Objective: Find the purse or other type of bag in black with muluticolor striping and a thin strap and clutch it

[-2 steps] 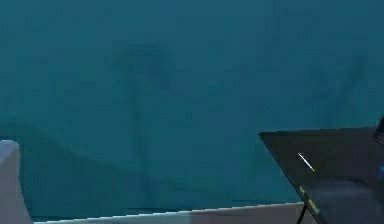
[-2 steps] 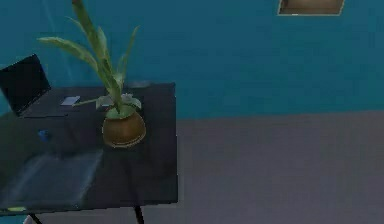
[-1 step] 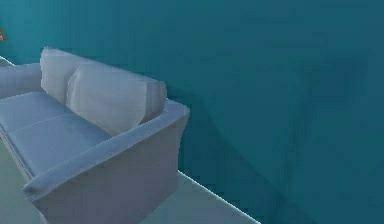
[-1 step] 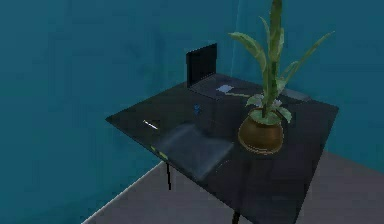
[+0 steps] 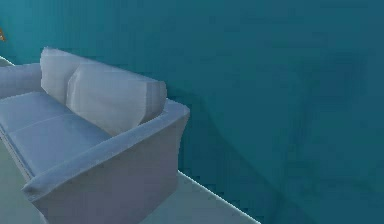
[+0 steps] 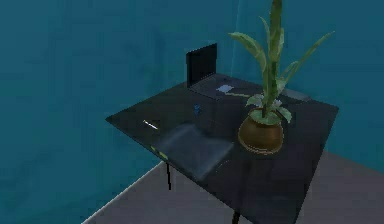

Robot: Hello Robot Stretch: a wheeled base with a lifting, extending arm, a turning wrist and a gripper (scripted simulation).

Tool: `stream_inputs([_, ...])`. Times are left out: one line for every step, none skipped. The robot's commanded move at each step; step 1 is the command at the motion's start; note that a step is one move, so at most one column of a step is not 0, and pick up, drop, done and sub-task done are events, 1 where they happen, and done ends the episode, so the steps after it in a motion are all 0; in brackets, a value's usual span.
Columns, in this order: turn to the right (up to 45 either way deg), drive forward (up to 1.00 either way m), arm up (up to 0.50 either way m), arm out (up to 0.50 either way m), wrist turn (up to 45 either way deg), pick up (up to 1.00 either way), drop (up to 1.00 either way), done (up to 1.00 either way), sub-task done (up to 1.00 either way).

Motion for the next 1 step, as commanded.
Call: stream_inputs([0.0, 0.00, 0.36, 0.00, 0.0, 0.00, 0.00, 0.00, 0.00])
